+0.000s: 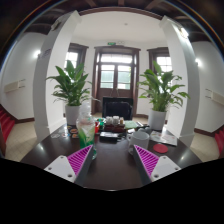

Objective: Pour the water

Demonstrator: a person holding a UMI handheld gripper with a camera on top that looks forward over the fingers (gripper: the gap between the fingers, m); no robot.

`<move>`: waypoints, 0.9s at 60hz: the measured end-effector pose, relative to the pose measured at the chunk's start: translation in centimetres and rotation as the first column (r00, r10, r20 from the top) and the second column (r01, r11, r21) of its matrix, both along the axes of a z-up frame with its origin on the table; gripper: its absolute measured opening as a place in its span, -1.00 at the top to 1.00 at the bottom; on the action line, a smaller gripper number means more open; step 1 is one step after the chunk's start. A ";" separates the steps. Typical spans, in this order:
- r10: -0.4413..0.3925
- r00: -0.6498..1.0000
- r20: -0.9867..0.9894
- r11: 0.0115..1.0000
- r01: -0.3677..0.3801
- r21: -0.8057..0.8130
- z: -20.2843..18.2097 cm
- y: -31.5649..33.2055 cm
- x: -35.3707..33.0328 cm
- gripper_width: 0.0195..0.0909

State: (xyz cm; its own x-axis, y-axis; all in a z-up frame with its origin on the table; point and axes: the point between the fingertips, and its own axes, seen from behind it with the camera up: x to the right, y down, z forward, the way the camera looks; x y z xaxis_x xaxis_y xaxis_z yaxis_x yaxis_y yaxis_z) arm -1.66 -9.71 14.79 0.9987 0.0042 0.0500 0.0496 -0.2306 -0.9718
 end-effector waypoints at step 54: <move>0.054 0.990 -0.127 0.996 -0.045 0.075 1.1 16.0 -8.5 0.28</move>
